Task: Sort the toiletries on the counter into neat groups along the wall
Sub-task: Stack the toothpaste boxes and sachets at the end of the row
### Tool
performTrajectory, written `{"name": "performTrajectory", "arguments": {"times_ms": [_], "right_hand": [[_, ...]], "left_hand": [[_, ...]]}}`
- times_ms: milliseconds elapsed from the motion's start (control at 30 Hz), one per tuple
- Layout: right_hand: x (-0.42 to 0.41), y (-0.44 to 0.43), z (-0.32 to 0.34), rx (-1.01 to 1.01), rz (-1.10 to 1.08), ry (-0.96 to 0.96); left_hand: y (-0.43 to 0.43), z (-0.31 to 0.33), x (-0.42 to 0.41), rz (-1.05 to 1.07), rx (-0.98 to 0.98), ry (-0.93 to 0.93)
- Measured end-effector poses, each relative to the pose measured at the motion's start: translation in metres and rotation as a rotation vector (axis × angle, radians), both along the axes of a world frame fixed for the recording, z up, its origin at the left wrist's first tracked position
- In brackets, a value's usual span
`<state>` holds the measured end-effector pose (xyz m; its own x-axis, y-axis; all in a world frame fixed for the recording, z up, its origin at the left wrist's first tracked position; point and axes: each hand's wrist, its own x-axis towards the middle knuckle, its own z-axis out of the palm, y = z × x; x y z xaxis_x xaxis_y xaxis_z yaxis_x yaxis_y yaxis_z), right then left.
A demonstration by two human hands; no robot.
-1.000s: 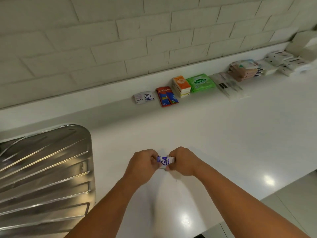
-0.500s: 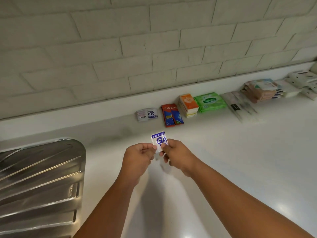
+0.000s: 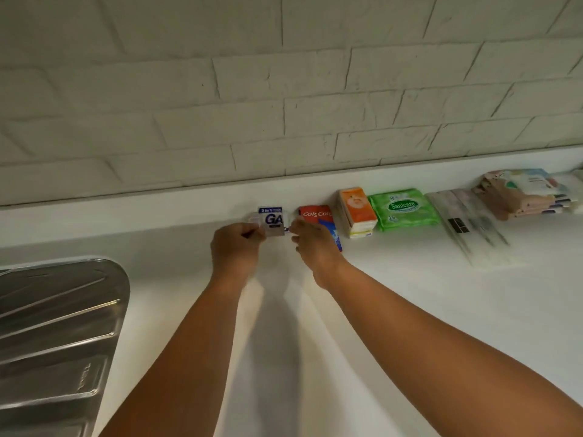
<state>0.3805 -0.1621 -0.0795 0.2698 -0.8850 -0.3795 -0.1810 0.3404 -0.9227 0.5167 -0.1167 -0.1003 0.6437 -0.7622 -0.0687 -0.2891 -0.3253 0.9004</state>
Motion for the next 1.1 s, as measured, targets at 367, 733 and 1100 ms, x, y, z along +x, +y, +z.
{"name": "performTrajectory", "arguments": {"times_ms": [367,733,1100], "right_hand": [[0.034,-0.063,-0.013,0.195,-0.002,-0.021],[0.042,-0.074,-0.021,0.241,0.007,0.003],[0.047,-0.079,-0.027,0.225,0.032,0.062]], "left_hand": [[-0.054,-0.012,0.003,0.042,0.142,-0.175],[-0.057,-0.028,-0.003,0.052,0.169,-0.323],[-0.055,-0.034,0.001,0.038,0.16,-0.402]]}}
